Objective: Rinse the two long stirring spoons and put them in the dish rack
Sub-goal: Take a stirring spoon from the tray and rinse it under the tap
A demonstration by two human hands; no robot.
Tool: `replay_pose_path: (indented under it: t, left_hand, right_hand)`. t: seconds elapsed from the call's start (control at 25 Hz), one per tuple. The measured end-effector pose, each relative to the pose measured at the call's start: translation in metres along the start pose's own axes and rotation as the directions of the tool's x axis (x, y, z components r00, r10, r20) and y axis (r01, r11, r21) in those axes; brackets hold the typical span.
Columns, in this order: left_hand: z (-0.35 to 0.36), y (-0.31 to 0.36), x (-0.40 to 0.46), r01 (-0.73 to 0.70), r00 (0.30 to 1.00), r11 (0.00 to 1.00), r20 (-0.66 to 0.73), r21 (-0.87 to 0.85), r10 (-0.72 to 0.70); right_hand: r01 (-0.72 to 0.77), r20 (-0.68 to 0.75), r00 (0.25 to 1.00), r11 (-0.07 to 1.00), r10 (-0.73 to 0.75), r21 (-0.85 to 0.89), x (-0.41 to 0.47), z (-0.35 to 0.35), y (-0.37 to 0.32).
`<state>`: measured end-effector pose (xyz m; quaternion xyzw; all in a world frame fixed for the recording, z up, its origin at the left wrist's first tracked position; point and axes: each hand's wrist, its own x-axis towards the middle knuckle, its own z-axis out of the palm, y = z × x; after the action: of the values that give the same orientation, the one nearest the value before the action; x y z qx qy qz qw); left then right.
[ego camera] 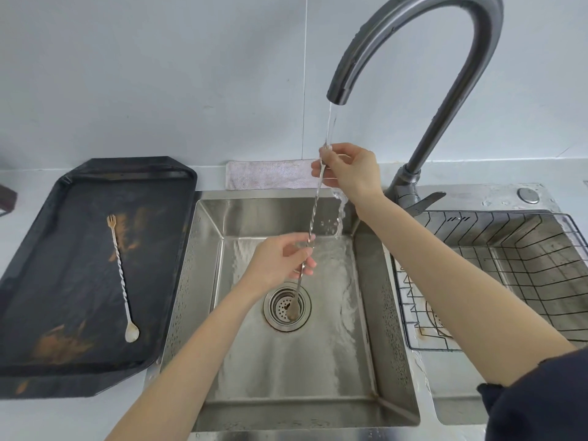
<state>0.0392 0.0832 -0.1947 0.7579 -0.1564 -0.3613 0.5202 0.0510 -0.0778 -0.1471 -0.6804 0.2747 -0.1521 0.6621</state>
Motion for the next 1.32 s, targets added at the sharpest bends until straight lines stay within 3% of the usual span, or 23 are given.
replay_pose_path:
  t: [0.12, 0.24, 0.44, 0.52, 0.68, 0.8, 0.96, 1.08, 1.32]
  left_hand:
    - [-0.003, 0.009, -0.010, -0.065, 0.996, 0.998, 0.066, -0.019, 0.066]
    - [-0.010, 0.017, -0.013, -0.089, 0.992, 0.993, 0.080, -0.073, 0.095]
    - [-0.013, 0.025, -0.011, -0.049, 0.993, 0.988, 0.099, -0.146, 0.064]
    - [-0.012, 0.029, -0.006, -0.029, 0.990, 0.984, 0.130, -0.178, 0.053]
    - [-0.003, 0.038, 0.009, -0.005, 0.989, 0.981, 0.142, -0.192, 0.033]
    - [0.001, 0.044, 0.022, 0.028, 0.992, 0.971, 0.128, -0.238, 0.002]
    - [0.000, 0.052, 0.035, 0.026, 0.996, 1.000, 0.087, -0.007, -0.025]
    - [0.001, 0.058, 0.044, -0.048, 0.999, 0.986, -0.009, 0.159, 0.050]
    - [0.000, 0.067, 0.049, -0.121, 0.977, 0.972, -0.147, 0.201, 0.152]
  right_hand:
    - [0.062, -0.006, 0.998, 0.971, -0.065, -0.229, -0.001, -0.001, 0.015]
    - [0.140, 0.076, 0.990, 0.825, -0.117, -0.548, -0.008, -0.004, 0.033]
    - [0.324, 0.342, 0.936, 0.571, -0.080, -0.754, -0.027, -0.012, 0.060]
    - [0.347, 0.353, 0.932, 0.493, -0.084, -0.798, -0.038, -0.013, 0.065]
    - [0.305, 0.311, 0.947, 0.508, -0.075, -0.806, -0.055, -0.011, 0.068]
    - [0.288, 0.295, 0.951, 0.627, -0.096, -0.724, -0.060, -0.010, 0.074]
    - [0.217, 0.236, 0.970, 0.667, -0.064, -0.713, -0.060, -0.011, 0.082]
    - [0.152, 0.194, 0.981, 0.716, -0.024, -0.682, -0.060, -0.011, 0.085]
    - [0.105, 0.147, 0.989, 0.714, -0.003, -0.692, -0.061, -0.014, 0.083]
